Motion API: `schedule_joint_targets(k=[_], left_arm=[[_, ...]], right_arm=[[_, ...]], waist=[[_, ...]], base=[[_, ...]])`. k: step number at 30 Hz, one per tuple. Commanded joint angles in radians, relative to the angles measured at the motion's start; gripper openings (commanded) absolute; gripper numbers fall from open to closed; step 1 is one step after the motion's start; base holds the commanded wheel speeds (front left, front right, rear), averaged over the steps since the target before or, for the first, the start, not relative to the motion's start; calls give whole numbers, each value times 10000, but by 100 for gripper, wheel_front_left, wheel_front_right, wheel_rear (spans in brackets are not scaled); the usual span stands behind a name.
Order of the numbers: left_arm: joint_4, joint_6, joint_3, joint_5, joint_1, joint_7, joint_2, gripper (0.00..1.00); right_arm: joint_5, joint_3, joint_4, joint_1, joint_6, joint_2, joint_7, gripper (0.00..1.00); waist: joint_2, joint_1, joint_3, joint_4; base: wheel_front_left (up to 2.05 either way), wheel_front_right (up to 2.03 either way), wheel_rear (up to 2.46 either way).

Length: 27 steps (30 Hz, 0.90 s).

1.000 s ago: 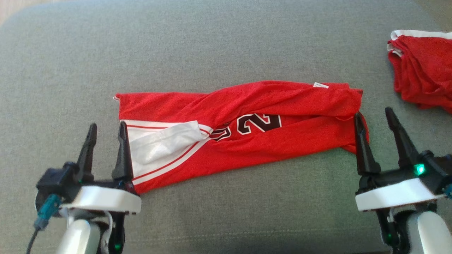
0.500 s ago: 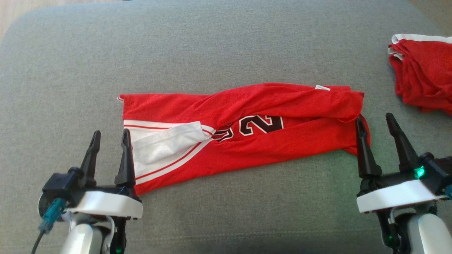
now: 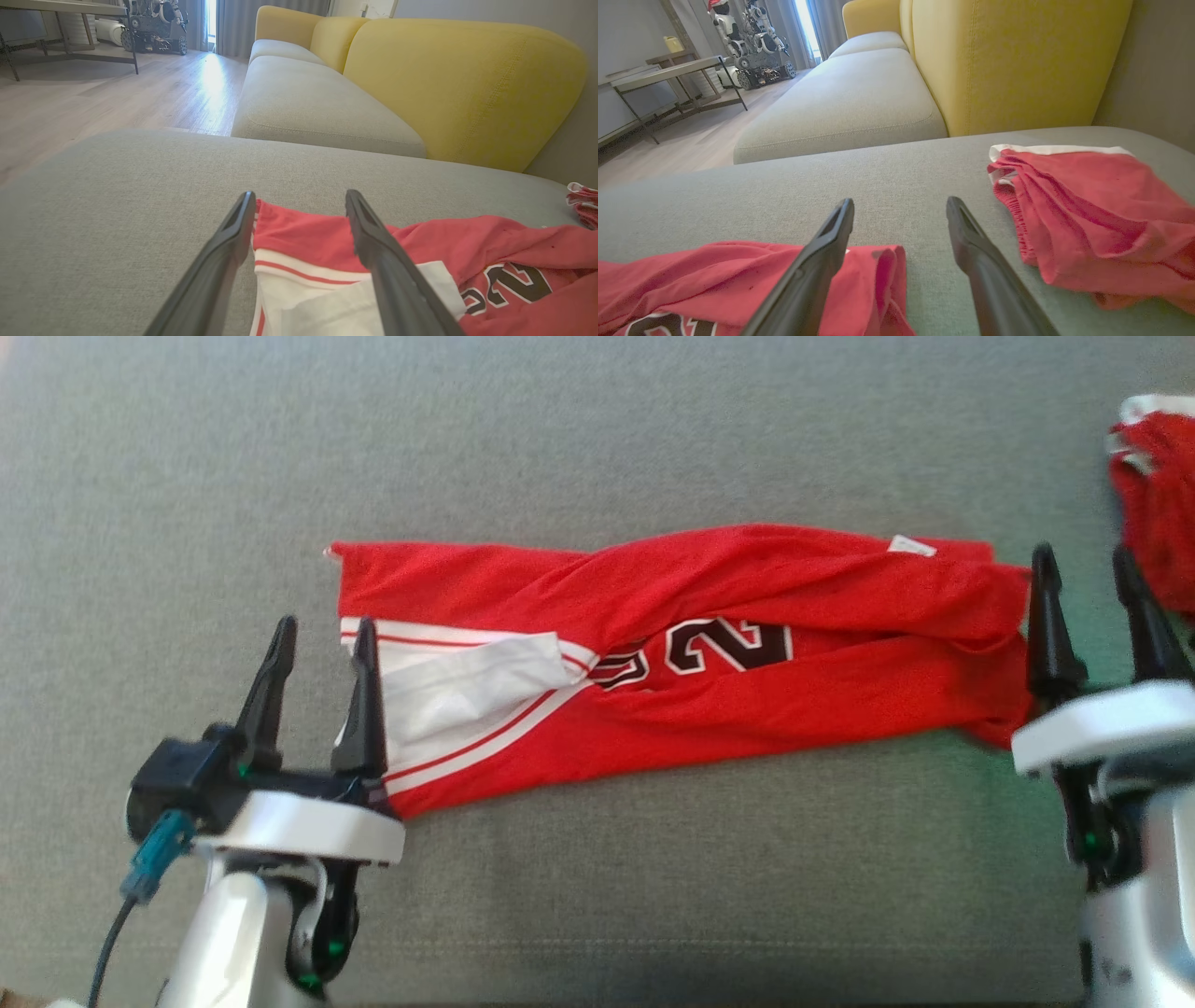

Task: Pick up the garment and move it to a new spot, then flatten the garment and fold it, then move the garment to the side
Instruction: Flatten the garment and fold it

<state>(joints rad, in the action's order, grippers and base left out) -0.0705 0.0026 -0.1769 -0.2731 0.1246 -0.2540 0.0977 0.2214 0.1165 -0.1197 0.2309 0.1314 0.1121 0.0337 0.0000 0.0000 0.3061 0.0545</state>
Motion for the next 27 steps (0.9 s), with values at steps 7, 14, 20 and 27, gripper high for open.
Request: schedule_joint_targets(k=[7,14,20,27], left_arm=[[107,-255,343,211,630,-78,-162,100],[61,-377,550,277,668,-78,-304,100],[41,-475,653,399,674,-78,-367,100],[51,-524,838,474,550,-78,-410,100]], right_arm=[[162,-229,-1462,686,-7,20,1218,100],[425,-376,-1878,138,-7,-344,2129,100],[563,-509,-1467,-456,-7,-553,2375,38],[812,-365,-836,-742,-7,-612,1775,0]], waist=[[0,0,470,382],[0,0,569,311],[0,0,482,233],[0,0,331,51]], base=[[0,0,0],[0,0,0],[0,0,0],[0,0,0]])
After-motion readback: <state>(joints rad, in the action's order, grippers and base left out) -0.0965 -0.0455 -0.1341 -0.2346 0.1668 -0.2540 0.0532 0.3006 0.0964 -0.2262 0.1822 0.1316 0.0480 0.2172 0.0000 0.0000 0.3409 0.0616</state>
